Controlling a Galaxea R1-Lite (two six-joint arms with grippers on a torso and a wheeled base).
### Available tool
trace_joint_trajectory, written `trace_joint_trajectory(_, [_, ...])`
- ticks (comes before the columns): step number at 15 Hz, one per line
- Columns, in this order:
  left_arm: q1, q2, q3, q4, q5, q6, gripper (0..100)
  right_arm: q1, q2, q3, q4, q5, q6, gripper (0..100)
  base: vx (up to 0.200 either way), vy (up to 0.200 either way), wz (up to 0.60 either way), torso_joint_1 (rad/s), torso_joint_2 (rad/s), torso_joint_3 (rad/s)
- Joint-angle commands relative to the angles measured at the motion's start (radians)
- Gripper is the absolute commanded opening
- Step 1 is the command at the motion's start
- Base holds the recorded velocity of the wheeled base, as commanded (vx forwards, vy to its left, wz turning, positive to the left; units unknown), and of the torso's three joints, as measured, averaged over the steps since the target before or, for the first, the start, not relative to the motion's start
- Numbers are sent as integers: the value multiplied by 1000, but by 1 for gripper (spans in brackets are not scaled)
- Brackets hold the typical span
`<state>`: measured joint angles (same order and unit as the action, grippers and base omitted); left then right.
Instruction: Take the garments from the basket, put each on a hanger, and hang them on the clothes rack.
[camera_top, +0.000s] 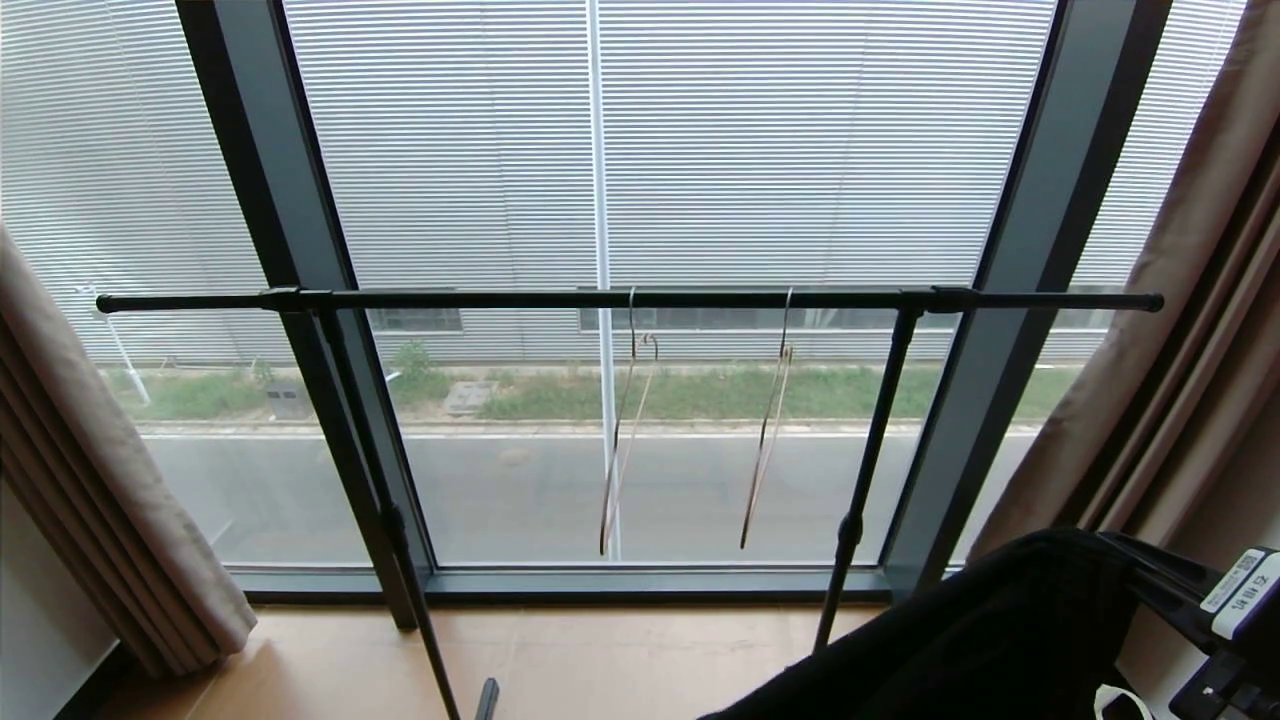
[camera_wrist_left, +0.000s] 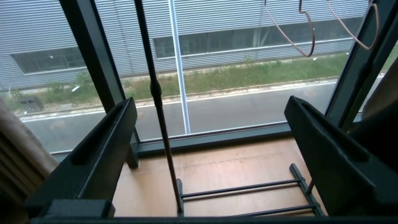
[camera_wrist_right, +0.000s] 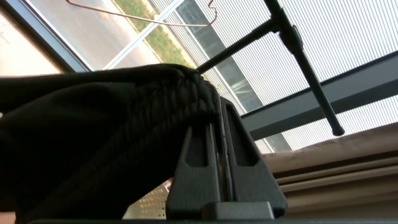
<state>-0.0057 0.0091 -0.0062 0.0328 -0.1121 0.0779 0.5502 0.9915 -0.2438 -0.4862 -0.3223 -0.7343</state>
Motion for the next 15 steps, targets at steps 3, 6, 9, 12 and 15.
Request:
trace_joint_trajectory(3, [0,2,0,-1,0,0,100,0,1,1,0,0,-1,0,0,0,0,0,0,0])
trace_joint_trajectory(6, [0,2,0,1,0,0,100,0,1,5,1,2,-1,0,0,0,0,0,0,0])
trace_joint_trajectory(9, [0,2,0,-1,0,0,100,0,1,5,1,3,-1,0,0,0,0,0,0,0])
trace_joint_trajectory(12, [0,2,0,-1,0,0,100,0,1,6,3,5,1,0,0,0,0,0,0,0])
trace_joint_trajectory(15, [0,2,0,-1,0,0,100,0,-1,21,0,8,1,0,0,0,-200,1,1,2])
